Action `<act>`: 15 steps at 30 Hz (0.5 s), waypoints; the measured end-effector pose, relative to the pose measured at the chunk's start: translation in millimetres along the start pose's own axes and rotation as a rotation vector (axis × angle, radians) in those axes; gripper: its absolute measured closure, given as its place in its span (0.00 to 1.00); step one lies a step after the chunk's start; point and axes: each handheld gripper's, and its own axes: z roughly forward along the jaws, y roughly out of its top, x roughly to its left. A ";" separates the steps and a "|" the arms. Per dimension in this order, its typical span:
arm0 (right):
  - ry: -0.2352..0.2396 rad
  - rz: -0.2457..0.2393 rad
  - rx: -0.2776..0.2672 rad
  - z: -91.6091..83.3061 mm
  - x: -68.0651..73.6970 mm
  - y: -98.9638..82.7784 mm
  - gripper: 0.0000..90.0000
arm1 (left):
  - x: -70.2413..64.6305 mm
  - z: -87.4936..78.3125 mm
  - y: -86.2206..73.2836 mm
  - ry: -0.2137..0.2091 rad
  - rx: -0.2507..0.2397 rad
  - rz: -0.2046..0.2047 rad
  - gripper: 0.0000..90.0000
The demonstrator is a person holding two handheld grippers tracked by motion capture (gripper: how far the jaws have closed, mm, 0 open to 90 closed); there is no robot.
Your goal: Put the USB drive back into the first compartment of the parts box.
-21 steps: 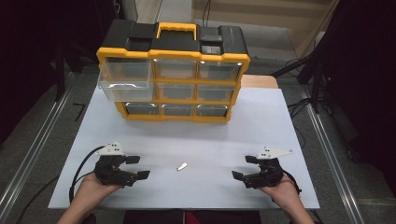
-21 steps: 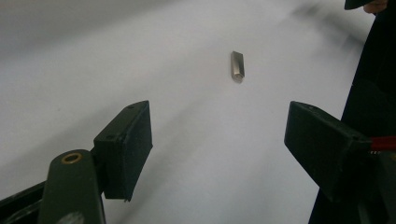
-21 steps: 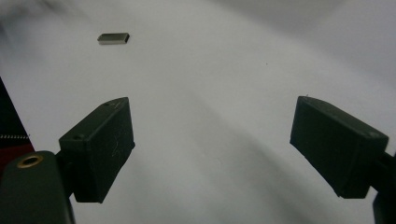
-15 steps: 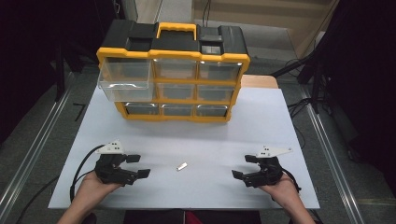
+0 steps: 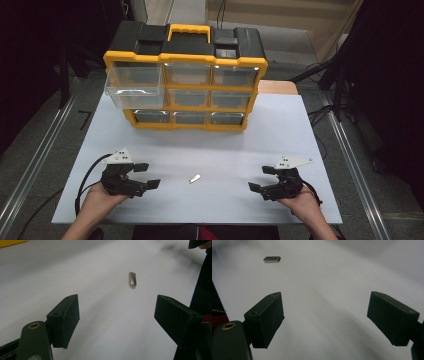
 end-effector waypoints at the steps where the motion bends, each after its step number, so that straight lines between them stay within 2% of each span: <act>1: -0.003 0.012 -0.001 -0.1 0.2 0.1 0.13 | -0.4 -1.0 -0.2 0.001 -0.010 -0.003 0.24; 8: 0.019 0.019 -0.013 -3.8 -1.6 -0.6 0.13 | -2.1 -1.8 -1.2 0.018 -0.008 0.014 0.24; 12: 0.022 0.028 -0.006 -4.2 1.6 -0.3 0.13 | -2.7 -1.7 -2.1 0.003 -0.016 0.003 0.24; 14: 0.023 0.029 -0.010 -4.5 3.3 -0.5 0.13 | -3.5 -2.7 -3.0 0.007 -0.014 0.013 0.24; 15: 0.037 0.035 -0.012 -5.3 5.1 -0.7 0.13 | -3.9 -3.0 -3.3 0.007 -0.019 0.009 0.24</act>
